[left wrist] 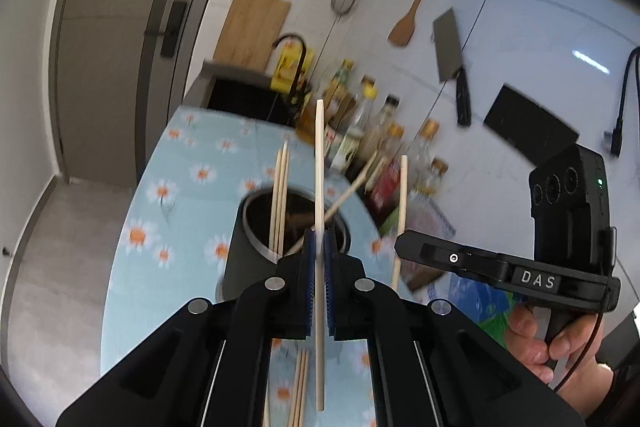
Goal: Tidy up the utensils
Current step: 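Lift both tools with chopsticks upright over the black holder, then open both tools to drop the chopsticks into the black holder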
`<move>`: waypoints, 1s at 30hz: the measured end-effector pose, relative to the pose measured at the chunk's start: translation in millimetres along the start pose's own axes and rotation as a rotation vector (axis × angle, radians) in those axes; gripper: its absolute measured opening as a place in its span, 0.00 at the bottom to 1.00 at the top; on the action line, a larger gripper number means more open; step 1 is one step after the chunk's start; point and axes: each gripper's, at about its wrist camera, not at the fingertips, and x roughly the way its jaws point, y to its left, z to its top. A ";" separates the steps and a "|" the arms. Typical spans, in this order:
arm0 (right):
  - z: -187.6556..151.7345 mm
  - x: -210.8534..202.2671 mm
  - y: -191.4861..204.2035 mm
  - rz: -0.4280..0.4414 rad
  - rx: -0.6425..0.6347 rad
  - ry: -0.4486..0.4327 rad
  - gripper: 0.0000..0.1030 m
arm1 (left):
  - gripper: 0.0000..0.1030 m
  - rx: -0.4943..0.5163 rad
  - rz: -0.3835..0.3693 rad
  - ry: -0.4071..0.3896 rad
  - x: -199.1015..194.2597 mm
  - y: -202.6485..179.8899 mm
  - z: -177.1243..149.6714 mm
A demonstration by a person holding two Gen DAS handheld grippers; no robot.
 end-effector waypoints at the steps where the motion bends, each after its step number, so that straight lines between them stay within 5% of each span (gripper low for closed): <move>1: 5.3 -0.9 1.1 0.003 -0.003 -0.022 0.06 | 0.03 0.009 -0.002 -0.022 2.1 -0.3 5.8; 10: 53.6 -11.5 2.9 0.000 -0.019 -0.244 0.06 | 0.03 0.106 0.008 -0.189 8.1 -20.1 44.9; 14: 66.0 -8.9 7.7 -0.084 -0.083 -0.329 0.06 | 0.03 0.117 0.009 -0.248 20.4 -16.0 49.4; 26: 58.7 39.1 -9.8 -0.153 -0.139 -0.312 0.06 | 0.05 0.069 0.046 -0.257 59.2 13.7 46.1; 30: 54.9 45.9 -14.6 -0.159 -0.123 -0.280 0.20 | 0.07 0.058 0.078 -0.230 64.6 19.5 41.8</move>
